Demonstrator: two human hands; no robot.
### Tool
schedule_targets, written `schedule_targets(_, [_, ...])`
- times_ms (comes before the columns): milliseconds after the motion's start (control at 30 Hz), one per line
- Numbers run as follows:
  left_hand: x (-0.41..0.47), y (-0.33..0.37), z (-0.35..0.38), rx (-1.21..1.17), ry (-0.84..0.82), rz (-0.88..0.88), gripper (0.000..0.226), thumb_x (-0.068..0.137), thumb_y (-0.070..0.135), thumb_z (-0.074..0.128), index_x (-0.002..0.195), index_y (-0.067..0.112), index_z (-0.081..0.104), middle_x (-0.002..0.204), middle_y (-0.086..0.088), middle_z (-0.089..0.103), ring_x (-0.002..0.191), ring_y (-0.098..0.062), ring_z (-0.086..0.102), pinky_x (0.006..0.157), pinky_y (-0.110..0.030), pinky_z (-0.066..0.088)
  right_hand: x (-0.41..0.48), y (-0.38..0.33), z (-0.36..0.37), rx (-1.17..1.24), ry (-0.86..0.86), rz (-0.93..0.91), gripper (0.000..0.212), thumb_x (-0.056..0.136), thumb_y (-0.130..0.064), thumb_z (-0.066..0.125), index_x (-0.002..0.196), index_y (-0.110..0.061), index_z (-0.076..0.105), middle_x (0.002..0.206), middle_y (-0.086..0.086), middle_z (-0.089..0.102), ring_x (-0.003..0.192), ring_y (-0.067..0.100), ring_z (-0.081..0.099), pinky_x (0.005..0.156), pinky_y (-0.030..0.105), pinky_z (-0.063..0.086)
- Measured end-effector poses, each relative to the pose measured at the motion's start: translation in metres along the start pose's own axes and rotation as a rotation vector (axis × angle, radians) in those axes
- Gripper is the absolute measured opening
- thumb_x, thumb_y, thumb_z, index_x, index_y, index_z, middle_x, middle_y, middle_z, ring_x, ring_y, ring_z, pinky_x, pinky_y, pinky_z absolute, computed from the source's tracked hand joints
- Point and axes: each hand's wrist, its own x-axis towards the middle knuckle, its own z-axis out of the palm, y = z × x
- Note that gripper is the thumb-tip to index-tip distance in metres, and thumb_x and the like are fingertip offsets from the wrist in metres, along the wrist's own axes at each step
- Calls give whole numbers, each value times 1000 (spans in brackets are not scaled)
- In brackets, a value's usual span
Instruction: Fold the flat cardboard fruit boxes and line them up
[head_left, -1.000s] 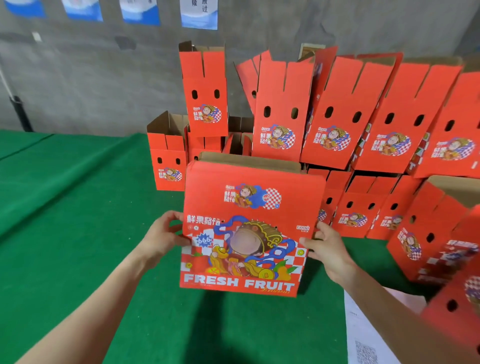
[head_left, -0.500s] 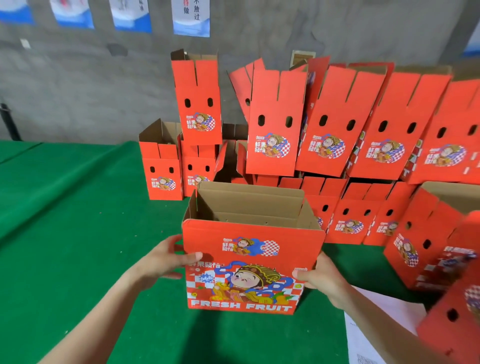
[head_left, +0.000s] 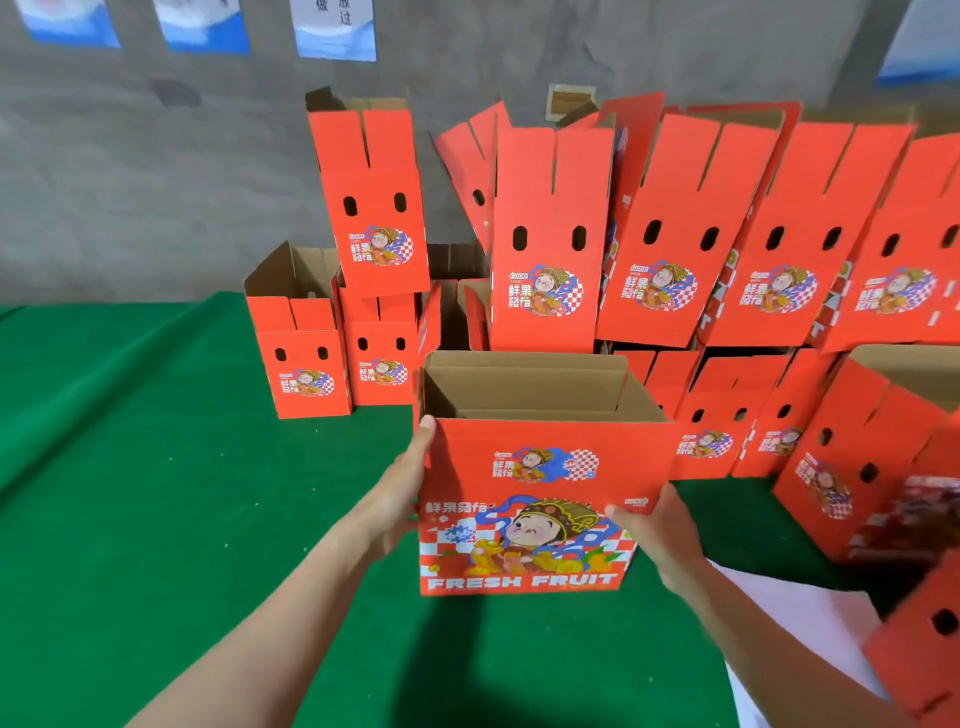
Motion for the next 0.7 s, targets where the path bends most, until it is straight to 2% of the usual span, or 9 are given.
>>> schedule_targets(100, [23, -4, 3, 3, -10, 26, 68, 83, 76, 24, 117, 28, 59, 110, 4, 69, 100, -15, 63, 88, -37, 45, 10, -3, 6, -9, -14, -5, 46, 78, -11, 76, 113, -7, 47, 108, 10, 64, 89, 25, 63, 75, 34, 49])
schedule_targets(200, [38, -11, 4, 51, 61, 45, 73, 90, 68, 27, 141, 16, 32, 132, -6, 52, 115, -24, 56, 96, -40, 44, 17, -6, 10, -55, -20, -4, 46, 80, -14, 75, 113, -6, 44, 108, 11, 63, 90, 26, 64, 76, 36, 51])
schedule_targets(267, [42, -15, 5, 72, 106, 100, 62, 94, 56, 36, 138, 12, 33, 129, -10, 55, 111, -26, 59, 96, -42, 47, 23, -8, 10, -55, -61, -7, 49, 81, -14, 74, 117, -5, 42, 110, 11, 62, 95, 28, 64, 83, 42, 52])
schedule_targets(333, [43, -21, 8, 120, 152, 148, 49, 95, 48, 43, 126, 9, 46, 123, -13, 60, 106, -27, 62, 95, -44, 49, 26, -9, 6, -44, -95, -10, 52, 81, -13, 74, 120, -4, 42, 111, 11, 62, 95, 28, 64, 85, 42, 52])
schedule_targets(400, [42, -29, 12, 208, 309, 183, 45, 93, 44, 51, 119, 7, 52, 121, -13, 59, 110, -31, 59, 95, -44, 48, 26, -9, 7, -44, 16, -47, 50, 76, -10, 78, 116, -3, 49, 106, 11, 66, 92, 28, 65, 82, 39, 52])
schedule_targets(500, [41, -39, 23, 243, 497, 249, 34, 90, 35, 61, 101, 4, 53, 90, -3, 63, 95, -30, 64, 66, -30, 48, 24, -8, 9, -41, 139, -109, 34, 75, -10, 79, 100, -7, 57, 96, 8, 69, 84, 25, 66, 75, 30, 49])
schedule_targets(567, [42, -41, 28, 285, 538, 229, 31, 89, 35, 62, 98, 7, 51, 86, -2, 62, 84, -26, 63, 62, -28, 42, 27, -7, 5, -28, 40, -86, 30, 79, -6, 73, 102, -9, 53, 99, 7, 68, 87, 24, 66, 81, 35, 52])
schedule_targets(667, [42, -37, 27, 307, 547, 177, 39, 88, 35, 63, 108, 4, 53, 100, -11, 66, 81, -22, 62, 71, -32, 47, 33, -5, -8, 22, -140, -46, 27, 85, 2, 63, 105, -12, 51, 109, 9, 66, 88, 18, 64, 83, 41, 53])
schedule_targets(700, [44, -43, 26, 301, 523, 167, 42, 88, 34, 64, 113, 3, 52, 106, -12, 66, 82, -22, 63, 74, -33, 49, 34, -2, -14, 58, -210, -45, 30, 87, 2, 61, 110, -14, 51, 117, 8, 64, 90, 13, 62, 80, 38, 52])
